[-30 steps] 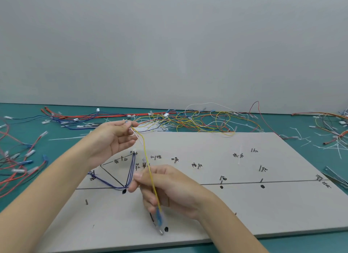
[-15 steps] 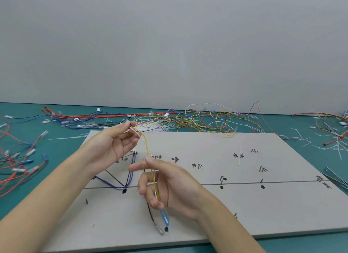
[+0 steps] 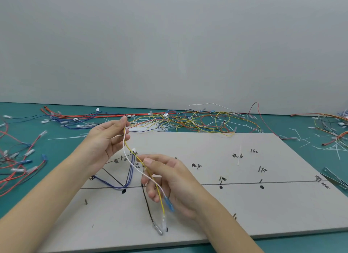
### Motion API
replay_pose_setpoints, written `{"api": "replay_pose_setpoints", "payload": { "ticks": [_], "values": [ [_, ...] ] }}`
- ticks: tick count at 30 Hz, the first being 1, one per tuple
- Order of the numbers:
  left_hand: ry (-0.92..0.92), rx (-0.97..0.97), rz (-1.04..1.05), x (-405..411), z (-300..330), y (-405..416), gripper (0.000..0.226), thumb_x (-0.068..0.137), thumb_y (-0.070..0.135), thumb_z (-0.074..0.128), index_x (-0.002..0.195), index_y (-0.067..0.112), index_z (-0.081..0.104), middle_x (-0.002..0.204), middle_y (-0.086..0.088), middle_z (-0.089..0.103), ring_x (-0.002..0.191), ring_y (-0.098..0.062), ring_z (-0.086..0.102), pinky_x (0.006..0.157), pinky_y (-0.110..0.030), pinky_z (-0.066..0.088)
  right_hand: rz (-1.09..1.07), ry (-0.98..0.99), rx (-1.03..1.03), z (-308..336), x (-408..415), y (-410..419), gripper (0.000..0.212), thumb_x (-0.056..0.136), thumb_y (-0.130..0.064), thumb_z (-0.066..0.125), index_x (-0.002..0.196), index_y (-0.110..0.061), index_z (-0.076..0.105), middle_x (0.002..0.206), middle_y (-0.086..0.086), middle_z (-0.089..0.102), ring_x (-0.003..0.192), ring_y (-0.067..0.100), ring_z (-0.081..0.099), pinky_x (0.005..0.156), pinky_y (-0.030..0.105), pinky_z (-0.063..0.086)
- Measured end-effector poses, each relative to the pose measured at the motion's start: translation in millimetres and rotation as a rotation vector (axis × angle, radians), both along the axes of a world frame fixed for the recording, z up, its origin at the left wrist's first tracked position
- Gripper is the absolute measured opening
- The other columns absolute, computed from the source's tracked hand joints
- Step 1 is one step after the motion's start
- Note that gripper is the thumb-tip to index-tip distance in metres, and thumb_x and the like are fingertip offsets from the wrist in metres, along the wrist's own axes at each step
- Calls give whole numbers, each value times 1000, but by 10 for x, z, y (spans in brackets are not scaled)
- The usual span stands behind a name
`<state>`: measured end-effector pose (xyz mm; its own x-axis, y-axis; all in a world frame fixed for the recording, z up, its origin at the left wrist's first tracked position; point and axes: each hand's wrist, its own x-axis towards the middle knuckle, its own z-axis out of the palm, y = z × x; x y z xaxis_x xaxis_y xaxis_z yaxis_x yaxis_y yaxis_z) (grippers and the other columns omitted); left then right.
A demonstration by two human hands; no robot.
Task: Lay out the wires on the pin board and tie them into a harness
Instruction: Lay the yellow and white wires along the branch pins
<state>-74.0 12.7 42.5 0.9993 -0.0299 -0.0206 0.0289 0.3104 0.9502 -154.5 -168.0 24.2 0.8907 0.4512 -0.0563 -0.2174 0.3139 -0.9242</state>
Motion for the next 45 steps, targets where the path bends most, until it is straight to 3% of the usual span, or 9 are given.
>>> {"api": "replay_pose_setpoints", "payload": {
  "ticks": [8, 13, 17, 21, 26, 33, 38, 41, 45],
  "values": [
    [-38, 140, -28, -30, 8, -44, 25, 76, 37, 68, 81, 12, 64, 52, 8, 52, 44, -4, 47, 40, -13, 43, 50, -104, -192, -69, -55, 88, 24, 90, -11, 66, 113, -7, 61, 69, 2, 64, 41, 12, 55, 36, 19, 43],
    [81, 6, -118, -29, 29, -30, 17, 89, 30, 58, 84, 14, 54, 57, 7, 50, 41, -1, 47, 38, -11, 42, 87, -62, -89, -49, -65, 141, 32, 102, -31, 45, 104, -8, 67, 73, 5, 66, 50, 14, 61, 46, 22, 50],
    [259, -139, -212, -17, 68, 87, 18, 80, 28, 62, 84, 14, 53, 59, 6, 45, 33, 1, 33, 27, -8, 28, 26, -63, -82, -64, -42, 135, 38, 101, -37, 44, 88, -14, 72, 63, 1, 60, 52, 13, 57, 48, 21, 48],
    [234, 243, -146, 56, 27, 250, 22, 80, 30, 66, 89, 11, 59, 57, 7, 50, 33, 1, 28, 27, -8, 20, -74, 41, -153, -78, -22, 82, 46, 97, -44, 49, 58, -22, 58, 45, -6, 27, 37, 9, 25, 36, 16, 23],
    [252, 491, -159, 128, -98, 330, 16, 86, 14, 69, 97, 2, 69, 65, 3, 66, 40, -3, 41, 32, -13, 30, -148, 17, -194, -20, 17, 5, 33, 100, -29, 44, 73, -16, 57, 45, -7, 23, 36, 7, 15, 39, 15, 11],
    [59, 708, -23, 158, -232, 249, 12, 88, -5, 64, 95, 2, 70, 66, -7, 64, 47, -8, 57, 42, -16, 47, -328, -177, -499, -142, 103, -18, 25, 93, -12, 52, 76, -13, 70, 39, -12, 32, 35, 5, 26, 38, 15, 21],
    [-19, 964, 14, 176, -333, 246, 16, 87, -4, 65, 82, 11, 69, 64, -8, 65, 53, -16, 58, 43, -18, 49, -405, -298, -697, -288, 136, 21, 17, 91, -21, 58, 82, -15, 71, 45, -10, 40, 52, 16, 38, 56, 29, 35],
    [-15, 1007, 32, 178, -349, 248, 16, 87, -3, 66, 89, 13, 68, 63, -2, 69, 57, -14, 62, 50, -21, 51, -436, -324, -725, -306, 142, 10, 14, 89, -22, 58, 81, -26, 69, 44, -9, 43, 54, 16, 46, 63, 31, 46],
    [-96, 1162, 61, 147, -309, 245, 25, 82, 4, 73, 93, 25, 67, 63, 11, 71, 74, -6, 66, 64, -20, 43, -417, -314, -722, -302, 139, -5, 14, 89, -21, 57, 80, -27, 65, 47, -7, 43, 53, 17, 45, 60, 29, 41]
  ]
}}
